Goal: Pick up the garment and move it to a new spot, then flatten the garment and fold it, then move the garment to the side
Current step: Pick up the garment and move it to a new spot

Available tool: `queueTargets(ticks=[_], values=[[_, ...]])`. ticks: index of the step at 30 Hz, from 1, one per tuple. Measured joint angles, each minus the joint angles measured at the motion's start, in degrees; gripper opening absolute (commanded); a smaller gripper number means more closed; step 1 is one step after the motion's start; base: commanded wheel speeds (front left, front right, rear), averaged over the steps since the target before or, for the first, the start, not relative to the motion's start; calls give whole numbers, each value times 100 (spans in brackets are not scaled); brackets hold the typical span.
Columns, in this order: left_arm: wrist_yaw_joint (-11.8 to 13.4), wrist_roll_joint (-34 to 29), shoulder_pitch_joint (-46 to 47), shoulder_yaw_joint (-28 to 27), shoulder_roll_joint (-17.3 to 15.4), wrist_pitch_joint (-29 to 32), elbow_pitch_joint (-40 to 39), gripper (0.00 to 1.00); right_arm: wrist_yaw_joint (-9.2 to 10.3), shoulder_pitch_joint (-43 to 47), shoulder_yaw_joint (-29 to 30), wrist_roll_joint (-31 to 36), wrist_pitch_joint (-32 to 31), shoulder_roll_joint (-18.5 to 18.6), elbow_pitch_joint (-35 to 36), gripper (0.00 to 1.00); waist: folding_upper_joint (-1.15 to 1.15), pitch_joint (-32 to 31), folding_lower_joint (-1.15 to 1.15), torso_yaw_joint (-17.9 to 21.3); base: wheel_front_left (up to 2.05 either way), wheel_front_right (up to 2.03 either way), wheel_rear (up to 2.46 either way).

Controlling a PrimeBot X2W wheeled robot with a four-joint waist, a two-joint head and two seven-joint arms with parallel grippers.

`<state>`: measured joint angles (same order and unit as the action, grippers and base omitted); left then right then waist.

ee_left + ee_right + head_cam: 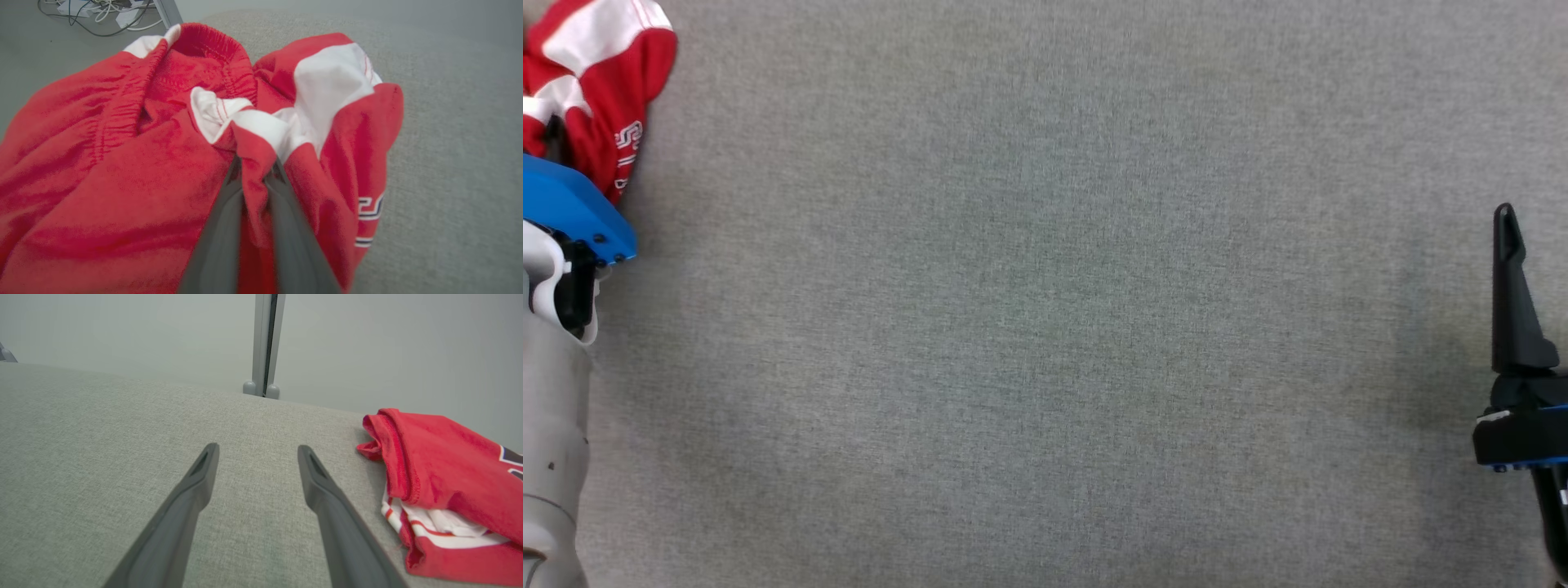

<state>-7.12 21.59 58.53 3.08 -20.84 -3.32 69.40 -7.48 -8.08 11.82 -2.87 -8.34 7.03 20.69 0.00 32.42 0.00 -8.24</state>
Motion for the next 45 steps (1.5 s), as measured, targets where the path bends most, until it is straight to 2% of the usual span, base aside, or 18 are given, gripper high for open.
queueTargets(ticks=[8,14,24,35,40,45], values=[[-10,-162,212,252,-233,-815,-192,0,0,7,-152,-81,256,-143,-468,100,0,-621,0,58,0,0,0],[-27,-319,459,435,-201,-1099,-764,0,0,127,-198,-178,458,-274,-833,100,0,-1179,-1,179,0,0,0],[-31,-556,643,939,176,-1127,-2415,0,0,261,-289,-336,789,-388,-1324,100,0,-1771,-1,695,0,0,0],[10,-590,102,1593,837,-425,-4207,0,0,401,-448,-703,1122,-409,-1819,100,0,-2063,-1,1481,0,0,0],[112,-474,-516,1793,1132,-322,-4606,0,0,398,-511,-753,1205,-410,-1924,100,0,-2097,-1,1698,0,0,0],[164,-402,-1248,2007,1272,-298,-4590,0,0,387,-572,-779,1254,-410,-2009,100,0,-2120,0,1810,0,0,0]])
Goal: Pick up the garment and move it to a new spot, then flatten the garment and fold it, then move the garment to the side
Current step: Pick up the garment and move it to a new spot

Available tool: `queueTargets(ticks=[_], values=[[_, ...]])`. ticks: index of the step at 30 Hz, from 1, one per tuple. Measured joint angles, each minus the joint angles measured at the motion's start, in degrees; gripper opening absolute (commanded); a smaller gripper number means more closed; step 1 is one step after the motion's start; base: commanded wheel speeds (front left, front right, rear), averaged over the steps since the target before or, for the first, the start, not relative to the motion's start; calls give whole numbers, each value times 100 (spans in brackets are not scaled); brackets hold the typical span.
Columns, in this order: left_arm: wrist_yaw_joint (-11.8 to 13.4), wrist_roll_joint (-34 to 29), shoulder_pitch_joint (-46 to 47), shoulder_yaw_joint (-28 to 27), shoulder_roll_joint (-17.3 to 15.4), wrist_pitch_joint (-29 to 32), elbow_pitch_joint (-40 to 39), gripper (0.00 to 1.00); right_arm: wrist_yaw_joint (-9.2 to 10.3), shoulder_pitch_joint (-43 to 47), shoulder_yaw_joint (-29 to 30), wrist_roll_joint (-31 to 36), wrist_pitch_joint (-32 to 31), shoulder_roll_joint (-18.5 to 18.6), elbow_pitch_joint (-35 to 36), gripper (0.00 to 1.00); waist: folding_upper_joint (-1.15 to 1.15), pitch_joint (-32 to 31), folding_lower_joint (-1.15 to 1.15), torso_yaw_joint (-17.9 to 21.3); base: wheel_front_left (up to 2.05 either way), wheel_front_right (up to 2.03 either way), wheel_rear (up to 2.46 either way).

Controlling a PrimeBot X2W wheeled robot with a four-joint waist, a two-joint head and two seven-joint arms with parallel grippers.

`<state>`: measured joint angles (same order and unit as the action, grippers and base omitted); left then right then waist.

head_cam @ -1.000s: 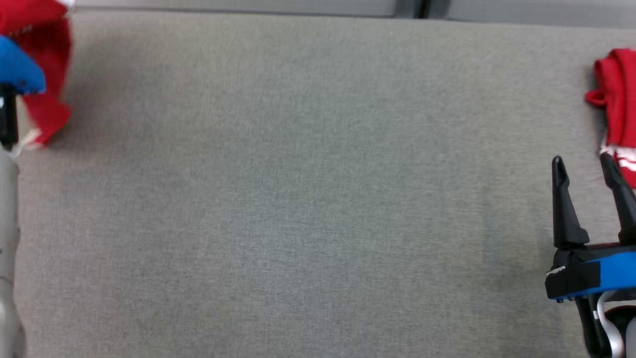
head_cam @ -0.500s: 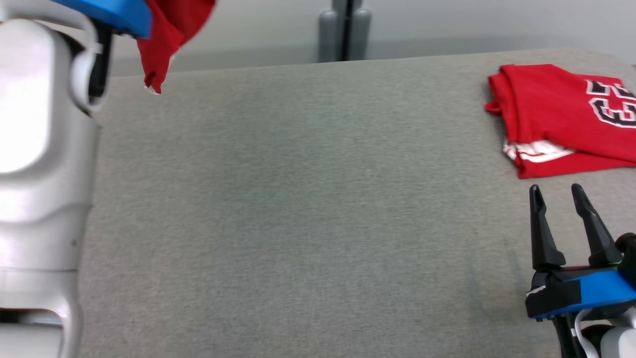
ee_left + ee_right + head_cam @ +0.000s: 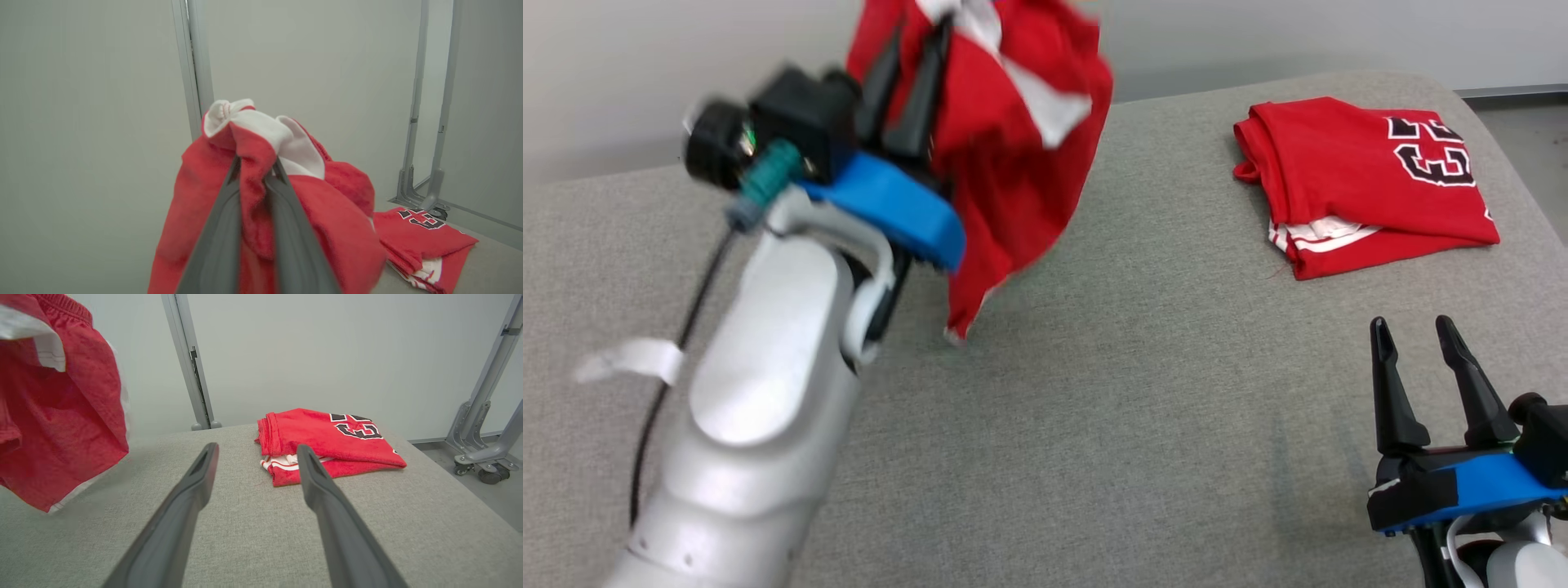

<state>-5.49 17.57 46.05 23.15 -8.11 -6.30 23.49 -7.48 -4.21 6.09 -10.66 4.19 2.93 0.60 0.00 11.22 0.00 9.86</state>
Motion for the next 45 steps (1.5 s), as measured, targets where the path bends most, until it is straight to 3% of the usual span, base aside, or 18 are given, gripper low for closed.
queueTargets(ticks=[13,14,16,23,37,45], values=[[41,101,-1911,768,335,-353,879,0,0,97,-24,2,19,-1,-143,100,0,-159,0,10,0,0,0],[42,93,-1975,840,348,-376,950,18,0,103,-32,2,15,-1,-155,100,0,-180,0,-11,0,0,0],[43,85,-2050,928,376,-450,1025,100,0,103,-62,4,7,-1,-172,100,0,-221,0,-59,0,0,0],[250,109,-2103,833,413,-768,882,100,0,199,-93,10,-9,-3,-232,100,0,-462,0,-259,0,0,0],[858,129,-2932,-91,-320,-869,-376,100,0,455,-94,-10,-34,-4,-255,100,0,-803,0,-822,0,0,0],[1077,152,-3643,-578,-588,-870,-950,100,0,563,-65,-59,-36,-4,-277,100,0,-953,0,-1159,0,0,0]])
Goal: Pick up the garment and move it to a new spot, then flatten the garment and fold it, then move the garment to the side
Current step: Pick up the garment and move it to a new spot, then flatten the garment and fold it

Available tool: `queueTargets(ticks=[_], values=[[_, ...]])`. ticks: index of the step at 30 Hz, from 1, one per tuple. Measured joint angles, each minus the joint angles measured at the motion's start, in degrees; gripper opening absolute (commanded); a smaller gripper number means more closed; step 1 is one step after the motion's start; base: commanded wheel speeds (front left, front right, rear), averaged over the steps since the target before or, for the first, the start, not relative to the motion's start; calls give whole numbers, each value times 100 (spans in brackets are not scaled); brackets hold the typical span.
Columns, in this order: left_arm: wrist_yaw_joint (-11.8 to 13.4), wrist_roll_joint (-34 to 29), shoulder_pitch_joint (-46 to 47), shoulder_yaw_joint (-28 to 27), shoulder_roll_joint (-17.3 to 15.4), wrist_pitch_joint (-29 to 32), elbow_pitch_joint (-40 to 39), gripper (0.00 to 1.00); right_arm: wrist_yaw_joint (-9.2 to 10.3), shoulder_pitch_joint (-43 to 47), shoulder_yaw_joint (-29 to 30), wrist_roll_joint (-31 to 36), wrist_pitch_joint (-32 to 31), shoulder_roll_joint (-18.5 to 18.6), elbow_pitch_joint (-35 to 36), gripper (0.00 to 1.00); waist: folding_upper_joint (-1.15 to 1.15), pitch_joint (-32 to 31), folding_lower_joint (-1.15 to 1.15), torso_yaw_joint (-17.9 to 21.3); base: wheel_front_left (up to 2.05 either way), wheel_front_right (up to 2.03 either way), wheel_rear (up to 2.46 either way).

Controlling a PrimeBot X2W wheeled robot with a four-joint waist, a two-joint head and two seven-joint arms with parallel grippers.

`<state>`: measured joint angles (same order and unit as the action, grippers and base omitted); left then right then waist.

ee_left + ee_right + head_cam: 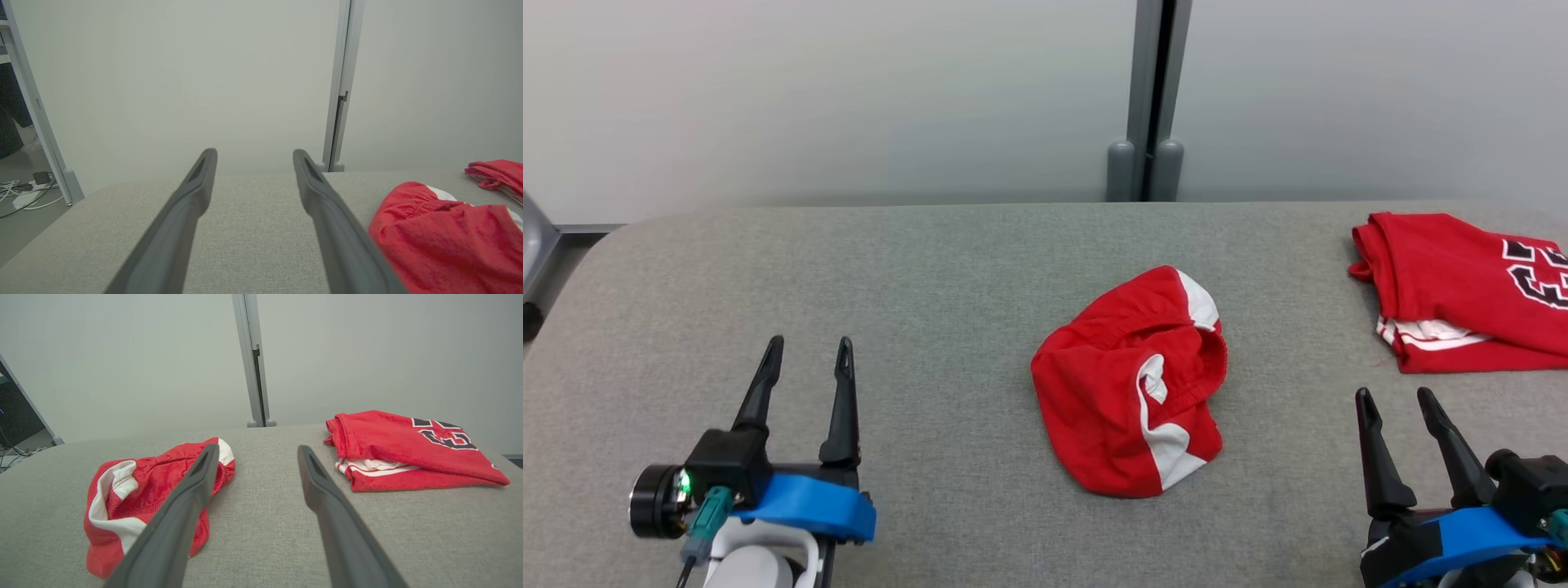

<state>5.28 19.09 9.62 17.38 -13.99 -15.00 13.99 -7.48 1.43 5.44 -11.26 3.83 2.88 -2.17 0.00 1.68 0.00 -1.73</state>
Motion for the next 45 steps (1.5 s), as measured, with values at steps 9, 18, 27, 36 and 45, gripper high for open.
queueTargets(ticks=[9,18,27,36,45], values=[[100,32,-637,-218,-71,0,-196,100,0,118,30,-9,-31,-1,-3,100,0,-152,0,-216,0,0,0],[177,36,-944,-343,-69,0,-322,100,0,244,27,-40,-56,-1,0,100,0,-233,0,-266,0,0,0],[176,42,-958,-336,-64,0,-345,100,0,267,26,-41,-83,-1,12,100,0,-237,0,-282,0,0,0],[174,42,-957,-302,-69,0,-308,100,0,267,27,-41,-118,-1,12,100,0,-246,0,-291,0,0,0],[16,-8,-632,-37,-3,37,-293,100,0,257,27,-40,-116,-1,-2,100,0,-175,0,-271,0,0,0]])
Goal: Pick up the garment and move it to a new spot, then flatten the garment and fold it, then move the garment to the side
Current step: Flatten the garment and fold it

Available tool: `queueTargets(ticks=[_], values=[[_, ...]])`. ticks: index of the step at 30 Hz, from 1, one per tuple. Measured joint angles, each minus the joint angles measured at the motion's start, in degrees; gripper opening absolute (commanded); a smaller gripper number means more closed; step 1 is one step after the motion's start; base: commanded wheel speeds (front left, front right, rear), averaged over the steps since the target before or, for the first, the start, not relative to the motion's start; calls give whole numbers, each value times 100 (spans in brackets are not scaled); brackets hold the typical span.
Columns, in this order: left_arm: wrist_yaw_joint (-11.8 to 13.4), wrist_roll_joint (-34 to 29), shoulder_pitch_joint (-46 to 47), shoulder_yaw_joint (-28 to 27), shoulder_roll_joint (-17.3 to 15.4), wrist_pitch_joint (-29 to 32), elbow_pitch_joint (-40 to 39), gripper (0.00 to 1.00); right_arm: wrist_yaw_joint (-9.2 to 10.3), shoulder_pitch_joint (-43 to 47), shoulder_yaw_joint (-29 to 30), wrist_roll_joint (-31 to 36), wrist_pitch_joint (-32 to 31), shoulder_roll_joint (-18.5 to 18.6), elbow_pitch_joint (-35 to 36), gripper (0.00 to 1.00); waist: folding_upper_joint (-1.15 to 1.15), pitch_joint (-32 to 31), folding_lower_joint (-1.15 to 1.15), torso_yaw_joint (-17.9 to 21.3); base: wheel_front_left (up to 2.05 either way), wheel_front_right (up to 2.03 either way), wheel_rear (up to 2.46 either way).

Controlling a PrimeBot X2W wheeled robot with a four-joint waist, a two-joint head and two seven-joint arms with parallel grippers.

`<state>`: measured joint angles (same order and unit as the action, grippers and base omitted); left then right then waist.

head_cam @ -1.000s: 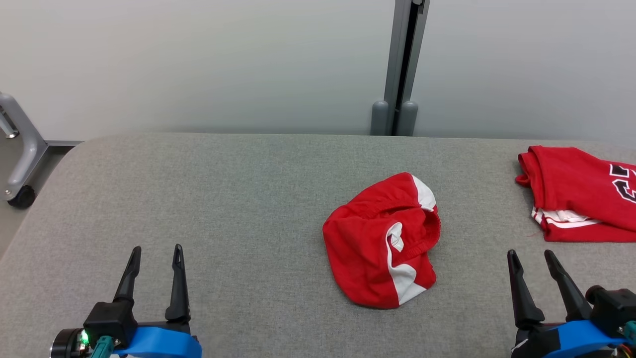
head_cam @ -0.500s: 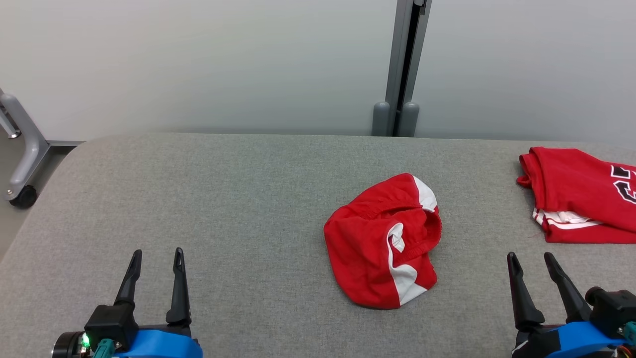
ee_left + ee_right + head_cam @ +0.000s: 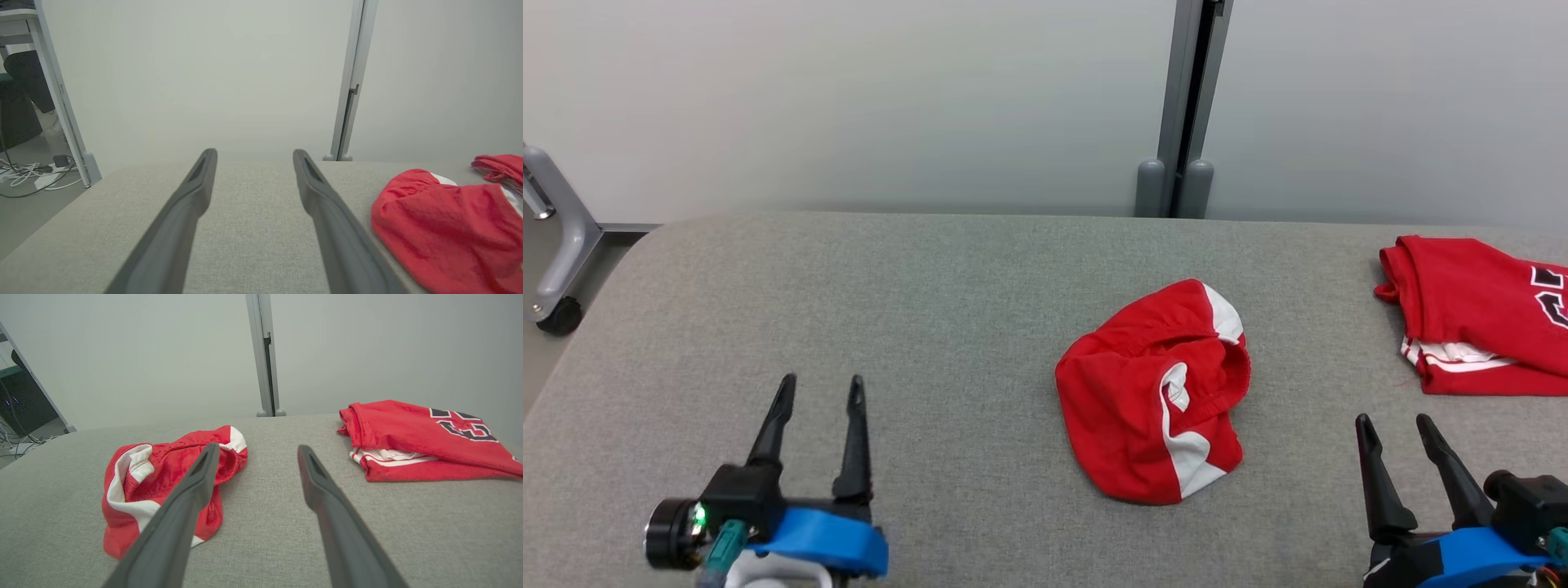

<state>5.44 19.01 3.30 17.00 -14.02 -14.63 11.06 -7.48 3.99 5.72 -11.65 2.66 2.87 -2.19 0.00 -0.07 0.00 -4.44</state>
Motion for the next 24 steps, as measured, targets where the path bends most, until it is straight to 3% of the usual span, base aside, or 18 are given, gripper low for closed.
queueTargets(ticks=[15,24], values=[[-1048,-397,2370,1444,737,809,481,100,0,-280,-78,1,49,0,-40,100,0,524,1,438,0,0,0],[-1239,-363,2830,2203,865,1202,1305,100,0,-408,-102,-51,181,-1,-177,100,0,834,1,912,0,0,0]])
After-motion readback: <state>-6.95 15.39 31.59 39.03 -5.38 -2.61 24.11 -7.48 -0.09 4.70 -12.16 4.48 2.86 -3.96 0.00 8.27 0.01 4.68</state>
